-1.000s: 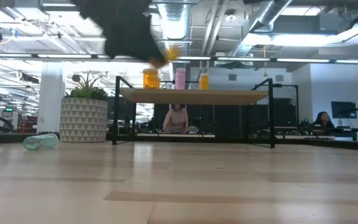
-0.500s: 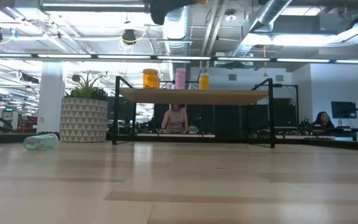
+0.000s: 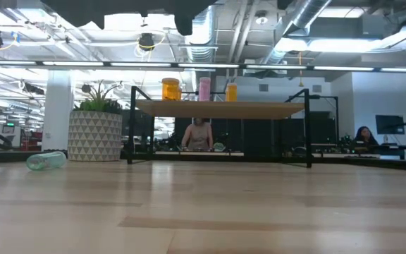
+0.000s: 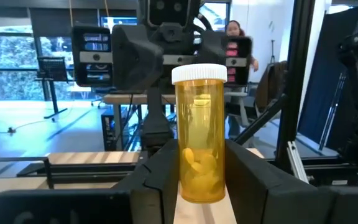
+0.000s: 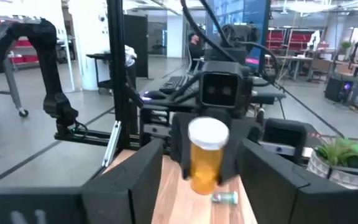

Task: Pick and place medicine bottles onto shelf by color
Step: Put the small orange pill bottle aligned with the other small orange pill bottle on the shelf

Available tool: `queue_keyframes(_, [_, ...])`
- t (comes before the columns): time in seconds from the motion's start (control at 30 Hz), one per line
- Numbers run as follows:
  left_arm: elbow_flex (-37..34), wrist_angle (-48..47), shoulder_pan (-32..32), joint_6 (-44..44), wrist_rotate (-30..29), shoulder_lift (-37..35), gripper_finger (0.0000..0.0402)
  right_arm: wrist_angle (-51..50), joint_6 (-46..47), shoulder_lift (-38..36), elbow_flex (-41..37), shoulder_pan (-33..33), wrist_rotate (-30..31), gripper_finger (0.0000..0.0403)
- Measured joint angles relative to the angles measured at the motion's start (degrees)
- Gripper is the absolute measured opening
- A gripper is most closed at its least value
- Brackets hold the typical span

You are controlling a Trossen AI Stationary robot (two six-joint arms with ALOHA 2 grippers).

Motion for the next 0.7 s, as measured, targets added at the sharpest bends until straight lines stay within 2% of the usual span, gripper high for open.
queue_keyframes(0.23, [0.0,-0.4,0.1,0.3,0.3,0.1,0.0098,2.3,1.4,5.1,1.7,-2.3,0.0,0.0263])
queue_keyframes(0.7, [0.0,-1.0,0.1,0.5,0.3,0.2,0.0098,3.1,3.1,11.2,6.0,-2.6,-2.8,0.0265])
